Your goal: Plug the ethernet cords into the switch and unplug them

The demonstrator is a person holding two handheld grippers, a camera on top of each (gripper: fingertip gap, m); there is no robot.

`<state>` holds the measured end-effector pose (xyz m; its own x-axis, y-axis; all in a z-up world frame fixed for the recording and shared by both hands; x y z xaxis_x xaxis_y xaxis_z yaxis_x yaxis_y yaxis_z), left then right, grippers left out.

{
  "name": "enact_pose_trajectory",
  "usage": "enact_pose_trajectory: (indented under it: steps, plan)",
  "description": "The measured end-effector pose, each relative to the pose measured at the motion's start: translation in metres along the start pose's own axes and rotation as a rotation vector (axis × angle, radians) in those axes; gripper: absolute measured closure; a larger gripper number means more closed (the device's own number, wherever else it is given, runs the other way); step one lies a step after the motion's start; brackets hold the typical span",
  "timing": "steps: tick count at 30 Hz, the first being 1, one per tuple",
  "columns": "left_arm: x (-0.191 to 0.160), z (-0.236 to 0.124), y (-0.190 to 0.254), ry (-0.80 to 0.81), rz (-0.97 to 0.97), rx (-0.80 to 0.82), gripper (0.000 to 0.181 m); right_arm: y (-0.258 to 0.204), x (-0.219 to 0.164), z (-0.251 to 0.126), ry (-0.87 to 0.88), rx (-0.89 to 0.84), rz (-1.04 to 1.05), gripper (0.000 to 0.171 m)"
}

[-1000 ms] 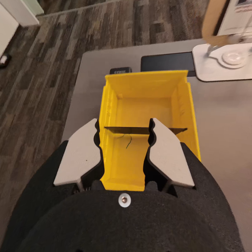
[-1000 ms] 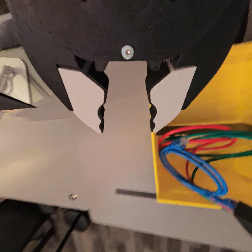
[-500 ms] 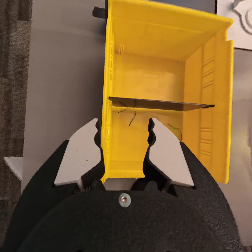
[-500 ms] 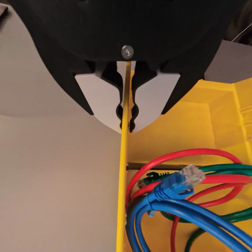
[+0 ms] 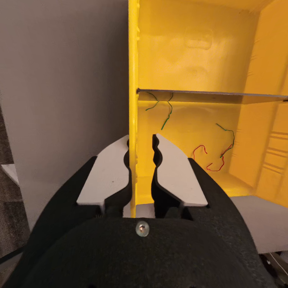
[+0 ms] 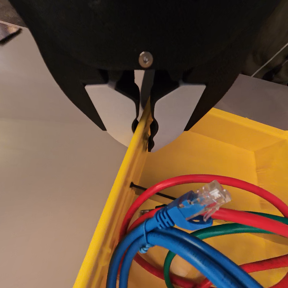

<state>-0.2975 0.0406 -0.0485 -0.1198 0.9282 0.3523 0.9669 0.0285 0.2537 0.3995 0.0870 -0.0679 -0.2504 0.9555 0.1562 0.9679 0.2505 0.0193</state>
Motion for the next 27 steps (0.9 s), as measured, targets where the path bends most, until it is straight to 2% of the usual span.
enact_pose_trajectory:
  steps: [3,7,19,22,24,27]
  plan:
    - [-0.002,0.005,-0.001,-0.044,0.032,0.035,0.167,-0.02,0.001,-0.001,-0.017,0.04,0.019,0.161]
    - [-0.005,0.008,0.005,-0.082,0.097,0.042,0.178,-0.034,0.003,-0.001,-0.047,-0.069,-0.052,0.162]
    - [-0.001,0.024,0.053,-0.159,0.312,-0.023,0.176,-0.09,0.017,0.001,-0.015,-0.074,-0.108,0.161]
    - [-0.006,0.027,0.066,-0.189,0.269,-0.1,0.177,-0.099,0.018,0.001,0.006,-0.111,-0.119,0.158]
    - [-0.014,0.034,0.073,-0.26,0.228,-0.148,0.169,-0.103,0.019,0.002,0.02,-0.12,-0.123,0.158]
    - [-0.023,0.043,0.079,-0.348,0.206,-0.156,0.169,-0.11,0.02,0.002,0.036,-0.09,-0.112,0.16]
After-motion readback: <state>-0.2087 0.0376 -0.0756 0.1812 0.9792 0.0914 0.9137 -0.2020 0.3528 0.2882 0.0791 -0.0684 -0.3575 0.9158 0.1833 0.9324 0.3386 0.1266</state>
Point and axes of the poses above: each gripper's, where its closed fingertips meet, z out along the fingers, x out of its top, y = z × x across the jaws, the point moved 5 cm from there along -z, back along the fingers, and after that the axes turned 9 degrees about -x, right-handed, at the moved point
